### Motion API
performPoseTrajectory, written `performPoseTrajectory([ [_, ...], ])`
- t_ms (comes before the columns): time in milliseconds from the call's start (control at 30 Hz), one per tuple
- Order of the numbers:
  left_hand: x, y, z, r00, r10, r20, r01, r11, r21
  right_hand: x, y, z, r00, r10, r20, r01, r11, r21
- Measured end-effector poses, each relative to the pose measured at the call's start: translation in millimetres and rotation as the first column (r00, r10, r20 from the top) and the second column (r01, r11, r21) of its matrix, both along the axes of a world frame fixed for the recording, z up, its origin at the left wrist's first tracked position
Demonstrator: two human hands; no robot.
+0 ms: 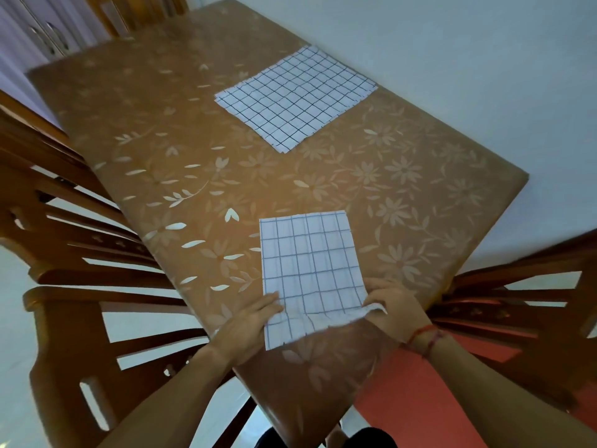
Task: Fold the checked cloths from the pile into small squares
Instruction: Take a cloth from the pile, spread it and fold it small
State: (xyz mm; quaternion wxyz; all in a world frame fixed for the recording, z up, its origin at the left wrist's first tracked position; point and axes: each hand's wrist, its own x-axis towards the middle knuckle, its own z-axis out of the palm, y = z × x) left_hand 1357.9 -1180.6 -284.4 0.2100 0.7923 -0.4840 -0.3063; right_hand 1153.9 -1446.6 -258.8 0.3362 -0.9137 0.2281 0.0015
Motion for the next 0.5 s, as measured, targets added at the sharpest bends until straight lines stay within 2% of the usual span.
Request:
performPoseTrajectory([
  [133,3,0,16,0.998,0.041,0.044,-0.043,0.998,0.055,9,7,10,0.994,-0.054,-0.095,0.050,0.998,-0.045],
  [267,15,-2,16,0.995,0.077,0.059,-0.080,0.995,0.057,19,3,17,0.984,-0.103,-0.146,0.115,0.990,0.077],
  [400,23,-14,18,0.978,0.191,0.085,-0.193,0.981,0.016,34,-4,15,0.961,-0.194,-0.198,0.227,0.961,0.158],
  [500,31,-26,19,0.943,0.331,-0.016,-0.330,0.942,0.055,48,-12,9,0.958,-0.228,-0.171,0.260,0.945,0.197],
])
